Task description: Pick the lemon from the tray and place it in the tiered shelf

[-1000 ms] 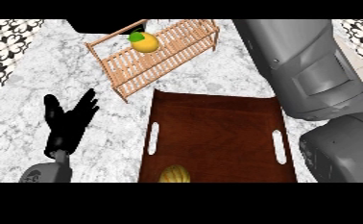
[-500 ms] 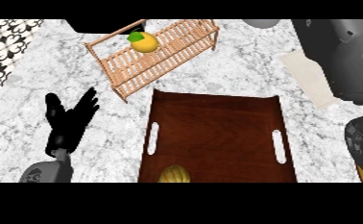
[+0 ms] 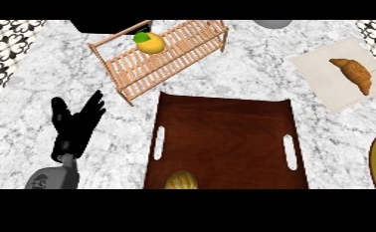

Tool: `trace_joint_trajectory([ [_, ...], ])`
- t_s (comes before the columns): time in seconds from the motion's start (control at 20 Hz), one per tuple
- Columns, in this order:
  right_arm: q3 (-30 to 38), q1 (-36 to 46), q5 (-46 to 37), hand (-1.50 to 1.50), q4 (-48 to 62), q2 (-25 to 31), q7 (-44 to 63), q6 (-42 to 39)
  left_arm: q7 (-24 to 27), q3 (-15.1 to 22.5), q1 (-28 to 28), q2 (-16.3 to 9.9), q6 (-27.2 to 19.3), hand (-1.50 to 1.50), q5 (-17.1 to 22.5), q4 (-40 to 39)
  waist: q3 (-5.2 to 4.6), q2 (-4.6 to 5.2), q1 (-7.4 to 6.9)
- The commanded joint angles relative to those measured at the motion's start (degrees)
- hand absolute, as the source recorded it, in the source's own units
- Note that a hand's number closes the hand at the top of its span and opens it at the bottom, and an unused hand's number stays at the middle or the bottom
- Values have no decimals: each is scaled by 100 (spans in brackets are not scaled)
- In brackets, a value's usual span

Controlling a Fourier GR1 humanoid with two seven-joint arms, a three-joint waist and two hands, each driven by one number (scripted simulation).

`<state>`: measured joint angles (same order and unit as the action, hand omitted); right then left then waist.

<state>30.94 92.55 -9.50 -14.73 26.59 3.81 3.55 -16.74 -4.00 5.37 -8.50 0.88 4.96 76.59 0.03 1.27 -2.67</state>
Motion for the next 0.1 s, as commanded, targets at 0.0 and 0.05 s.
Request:
trace_joint_trajectory([
  [0.0,84,-276,85,-150,110,272,-305,-393,111,-116,131,-78,115,0,60,-327,-7,34,-45],
  [0.05,124,-245,137,-150,129,487,-190,-652,123,-91,-159,-121,178,0,99,65,-2,7,-84],
])
